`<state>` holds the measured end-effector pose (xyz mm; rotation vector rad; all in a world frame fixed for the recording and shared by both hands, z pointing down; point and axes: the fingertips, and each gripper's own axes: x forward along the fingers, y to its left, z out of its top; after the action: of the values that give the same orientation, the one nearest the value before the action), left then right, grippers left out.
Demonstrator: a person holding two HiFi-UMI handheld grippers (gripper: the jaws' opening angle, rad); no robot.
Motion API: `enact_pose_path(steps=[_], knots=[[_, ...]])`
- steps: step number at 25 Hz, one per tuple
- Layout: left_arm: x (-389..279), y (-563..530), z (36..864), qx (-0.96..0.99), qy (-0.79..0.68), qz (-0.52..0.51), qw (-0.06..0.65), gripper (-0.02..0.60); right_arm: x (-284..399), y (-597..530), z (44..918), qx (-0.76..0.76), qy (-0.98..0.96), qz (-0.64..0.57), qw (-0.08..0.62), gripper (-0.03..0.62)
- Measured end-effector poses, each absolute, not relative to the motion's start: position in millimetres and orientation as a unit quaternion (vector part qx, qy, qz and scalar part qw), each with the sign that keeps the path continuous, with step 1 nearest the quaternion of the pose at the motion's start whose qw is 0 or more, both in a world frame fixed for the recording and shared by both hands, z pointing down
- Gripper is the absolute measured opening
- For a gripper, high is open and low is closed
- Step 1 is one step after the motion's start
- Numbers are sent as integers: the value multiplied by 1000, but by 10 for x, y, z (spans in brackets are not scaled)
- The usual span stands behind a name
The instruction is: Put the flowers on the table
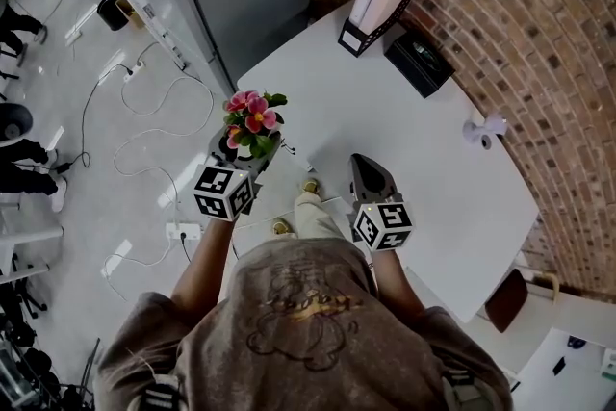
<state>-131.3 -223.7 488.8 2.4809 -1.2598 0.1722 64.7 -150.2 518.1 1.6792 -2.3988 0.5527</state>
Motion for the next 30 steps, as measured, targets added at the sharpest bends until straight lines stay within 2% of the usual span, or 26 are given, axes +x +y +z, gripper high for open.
enact_pose_path(steps=[16,30], knots=[[-985,-2939,5144,877,-440,89,172,360,881,-2034,5253,560,-800,198,79,3],[-821,-3579,5752,868,-454,138,147,360,1163,-2250,5353,575,-787,210,81,3]])
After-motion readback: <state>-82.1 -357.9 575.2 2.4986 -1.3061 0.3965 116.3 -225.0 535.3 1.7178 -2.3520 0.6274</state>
